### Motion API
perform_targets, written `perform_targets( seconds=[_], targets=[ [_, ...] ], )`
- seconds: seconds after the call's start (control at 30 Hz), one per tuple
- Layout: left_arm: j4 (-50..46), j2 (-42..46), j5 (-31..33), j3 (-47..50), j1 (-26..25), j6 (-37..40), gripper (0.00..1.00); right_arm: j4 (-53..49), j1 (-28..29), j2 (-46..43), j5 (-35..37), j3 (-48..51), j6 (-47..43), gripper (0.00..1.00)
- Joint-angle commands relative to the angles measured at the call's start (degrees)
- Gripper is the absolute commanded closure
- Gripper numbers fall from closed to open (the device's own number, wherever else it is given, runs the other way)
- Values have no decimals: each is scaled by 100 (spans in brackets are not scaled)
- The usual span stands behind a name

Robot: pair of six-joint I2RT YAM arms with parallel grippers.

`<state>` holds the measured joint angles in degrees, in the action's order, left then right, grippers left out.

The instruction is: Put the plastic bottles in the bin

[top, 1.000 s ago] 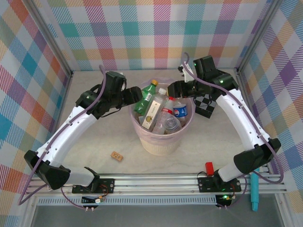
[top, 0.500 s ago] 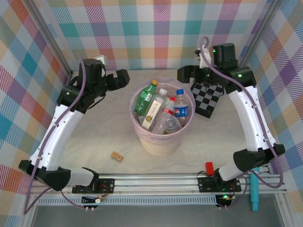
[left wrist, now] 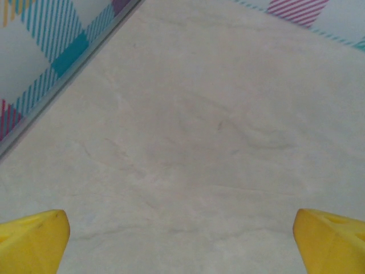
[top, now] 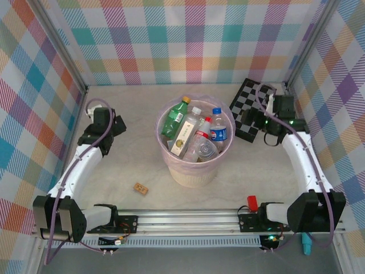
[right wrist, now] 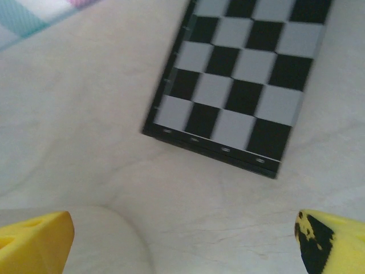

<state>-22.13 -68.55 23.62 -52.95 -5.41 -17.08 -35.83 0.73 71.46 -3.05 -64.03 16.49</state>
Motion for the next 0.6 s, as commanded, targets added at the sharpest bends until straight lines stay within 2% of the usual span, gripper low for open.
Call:
perform_targets(
  seconds=[0.0, 0.17, 0.37, 0.57],
  targets=[
    [943, 8, 440, 442, 62, 318, 0, 1271, -30, -165, 1004, 663, 66, 1],
    [1785, 73, 506, 1212, 66, 537, 0, 2079, -29, 131, 1475, 1486, -112, 1],
    [3251, -240, 416, 2065, 88, 1004, 0, 3728, -29, 324, 1767, 2394, -360, 1],
    [5192, -861, 307, 2671, 178, 1240, 0, 5352, -31, 801, 1728, 2991, -736, 1]
  ],
)
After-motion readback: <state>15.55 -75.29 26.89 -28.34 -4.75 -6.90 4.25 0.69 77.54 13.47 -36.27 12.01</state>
